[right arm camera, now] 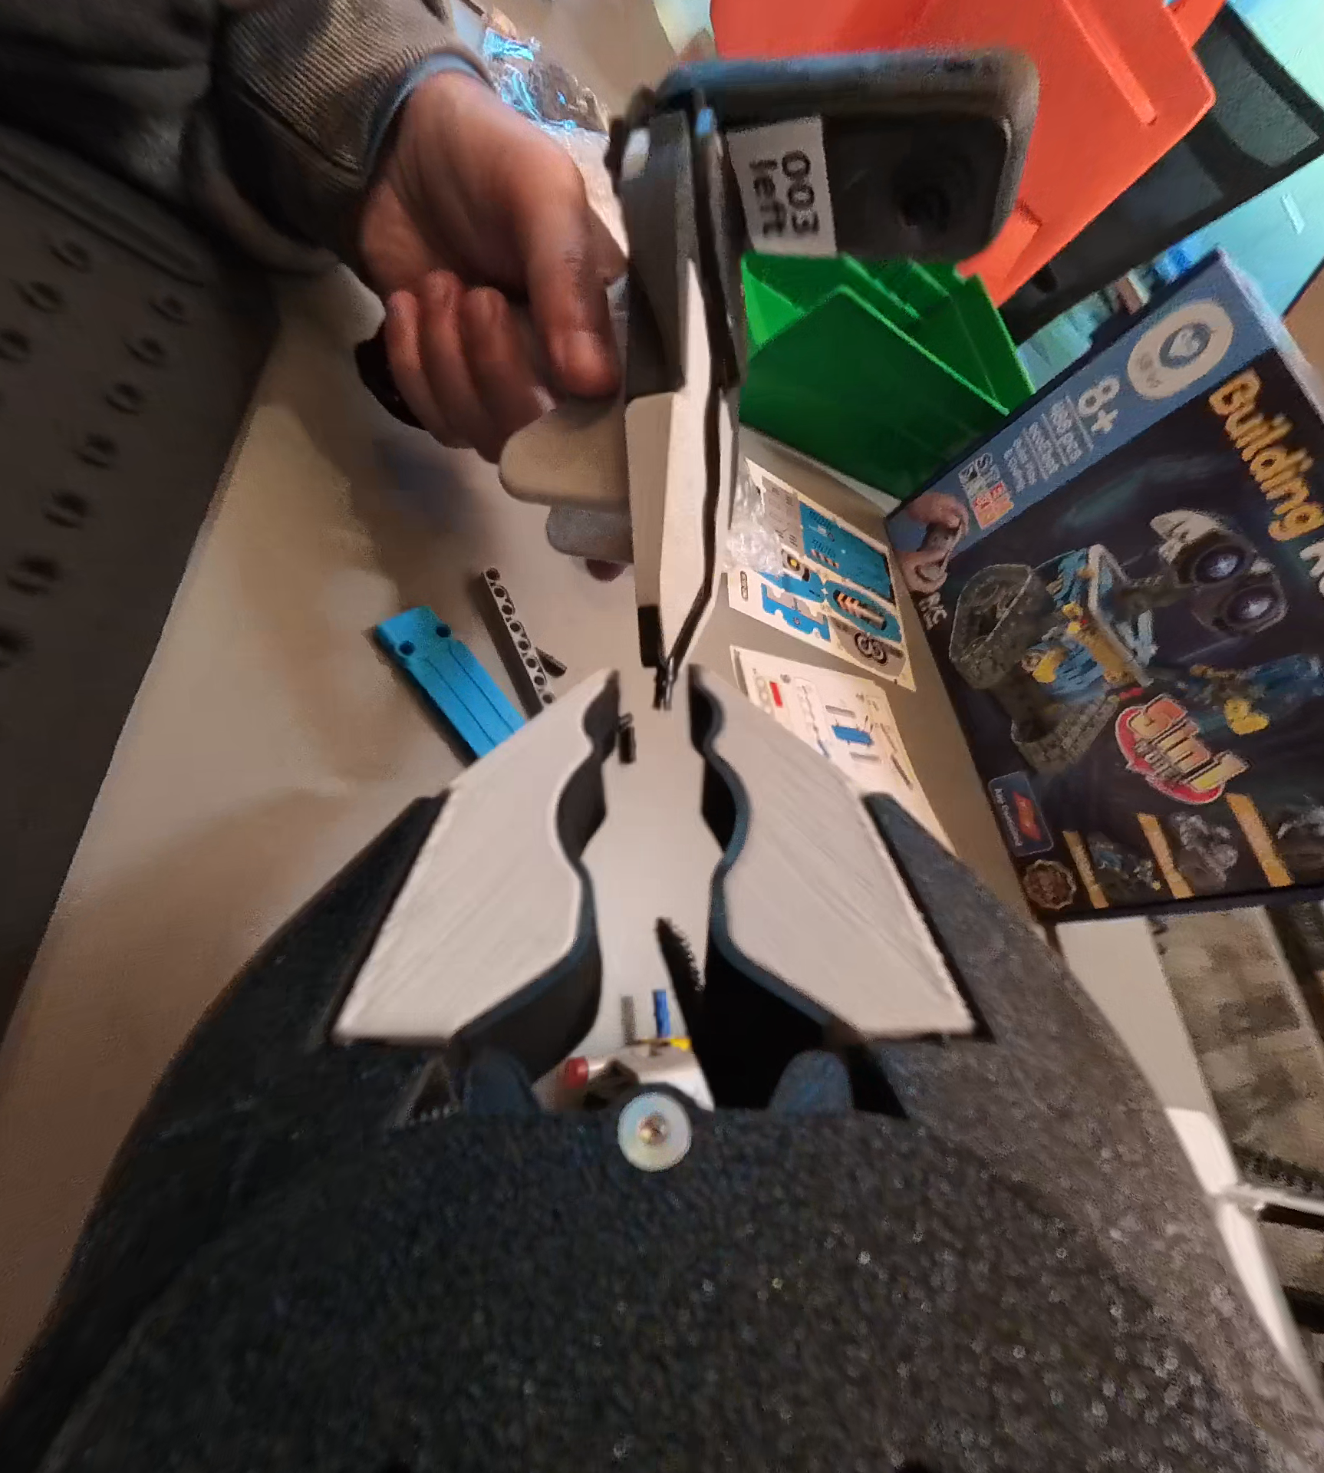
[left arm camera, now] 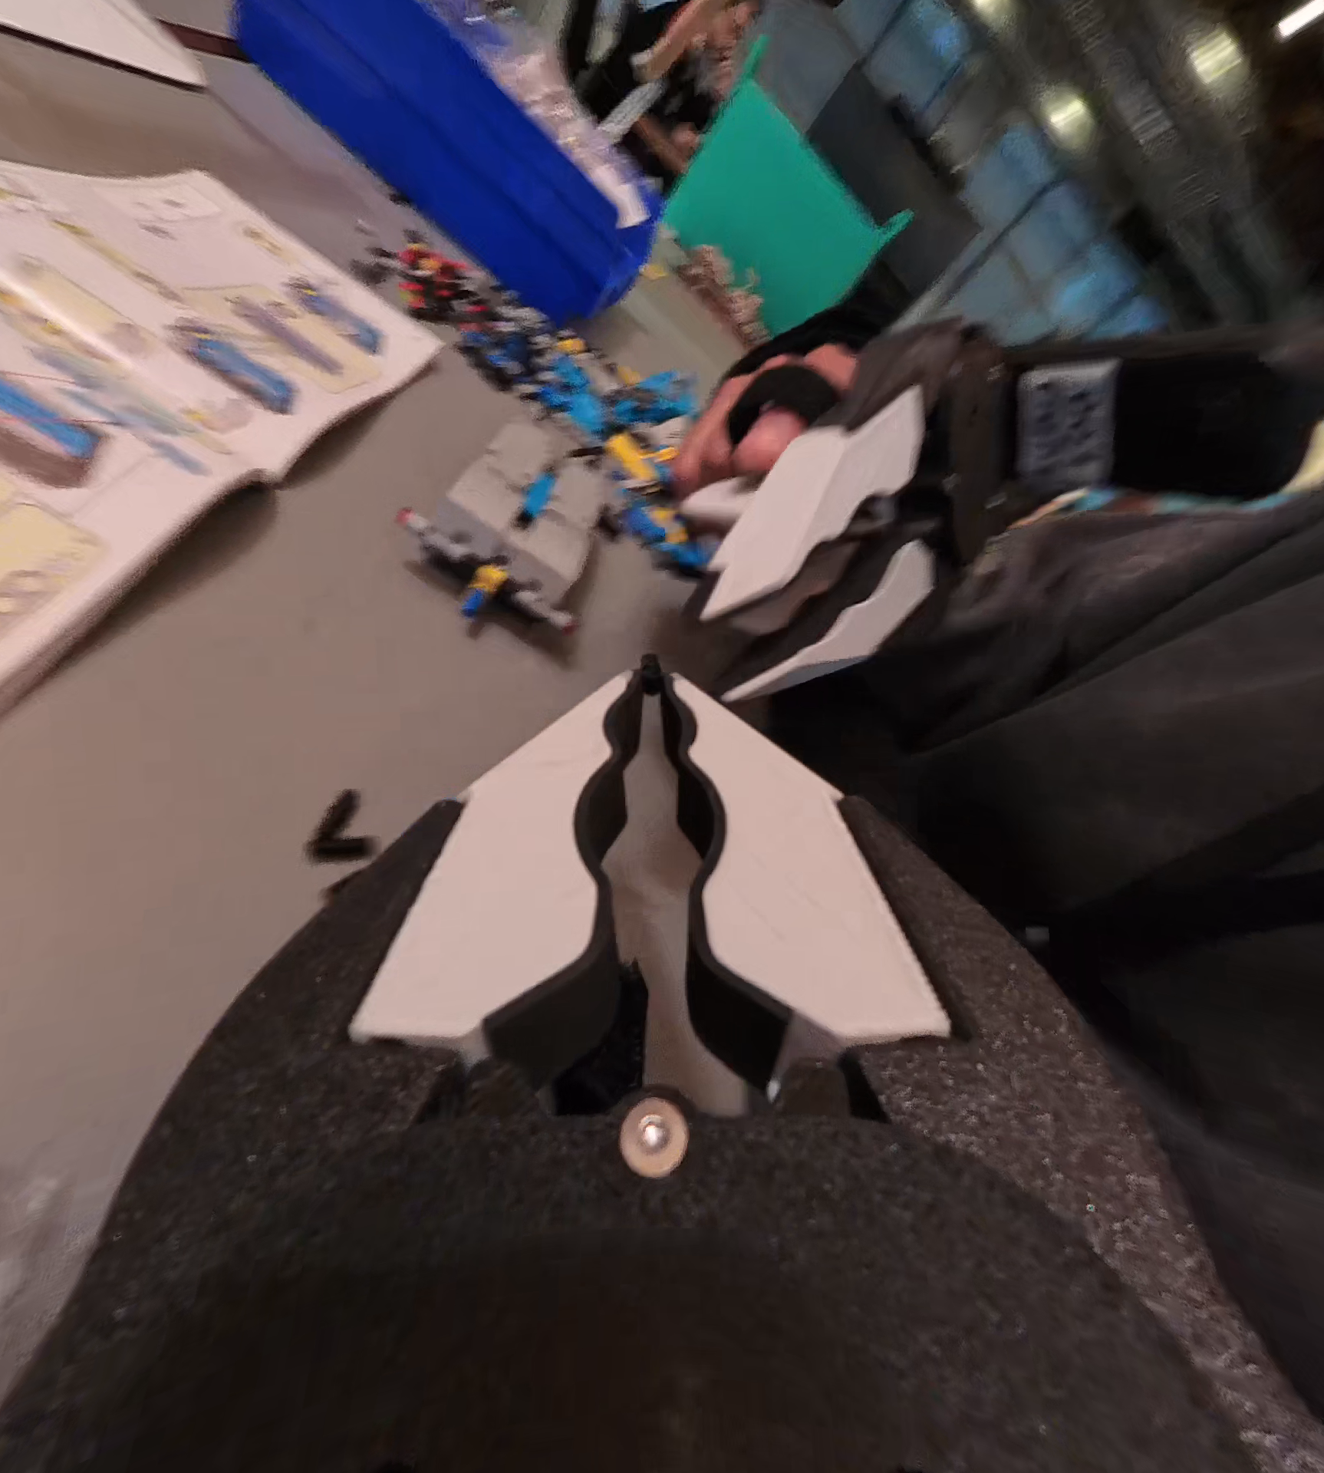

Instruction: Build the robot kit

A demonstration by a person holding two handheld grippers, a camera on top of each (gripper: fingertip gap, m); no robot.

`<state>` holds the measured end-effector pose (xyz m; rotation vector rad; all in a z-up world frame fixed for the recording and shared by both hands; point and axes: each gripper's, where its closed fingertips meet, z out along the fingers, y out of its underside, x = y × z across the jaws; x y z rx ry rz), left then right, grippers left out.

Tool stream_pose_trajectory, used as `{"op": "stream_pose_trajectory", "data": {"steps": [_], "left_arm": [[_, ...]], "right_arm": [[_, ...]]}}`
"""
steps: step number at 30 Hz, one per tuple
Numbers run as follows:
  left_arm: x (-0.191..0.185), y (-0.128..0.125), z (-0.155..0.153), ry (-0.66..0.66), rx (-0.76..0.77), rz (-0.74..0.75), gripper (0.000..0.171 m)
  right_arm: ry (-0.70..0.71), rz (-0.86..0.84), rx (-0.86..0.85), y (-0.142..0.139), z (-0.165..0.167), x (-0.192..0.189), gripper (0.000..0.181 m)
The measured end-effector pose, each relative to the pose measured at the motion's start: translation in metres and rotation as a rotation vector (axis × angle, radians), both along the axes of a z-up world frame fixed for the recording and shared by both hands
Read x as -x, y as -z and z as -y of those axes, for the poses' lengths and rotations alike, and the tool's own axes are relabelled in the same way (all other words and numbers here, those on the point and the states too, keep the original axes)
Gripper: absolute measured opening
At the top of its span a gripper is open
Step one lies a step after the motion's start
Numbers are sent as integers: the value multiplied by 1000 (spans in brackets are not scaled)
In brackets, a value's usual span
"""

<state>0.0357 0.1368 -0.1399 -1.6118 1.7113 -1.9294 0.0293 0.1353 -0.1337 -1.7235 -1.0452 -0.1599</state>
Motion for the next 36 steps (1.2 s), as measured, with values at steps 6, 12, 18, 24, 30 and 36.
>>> {"op": "stream_pose_trajectory", "data": {"steps": [6,12,18,24,30,36], "left_arm": [[3,57,-24,-38,-556,-97,3],[1,83,-24,-33,-732,-123,3],[0,85,-22,-38,-723,-135,3],[0,89,-24,-42,-713,-161,11],[-6,73,-30,-88,-624,-108,20],[-18,45,-64,-279,-542,-19,22]], "right_arm": [[189,-100,72,5,-5,-57,25],[222,-138,43,-2,-6,-66,23],[247,-120,43,0,-8,-70,23],[300,-158,59,1,-9,-85,23],[361,-203,78,4,-10,-100,23],[468,-207,90,11,-11,-129,23]]}}
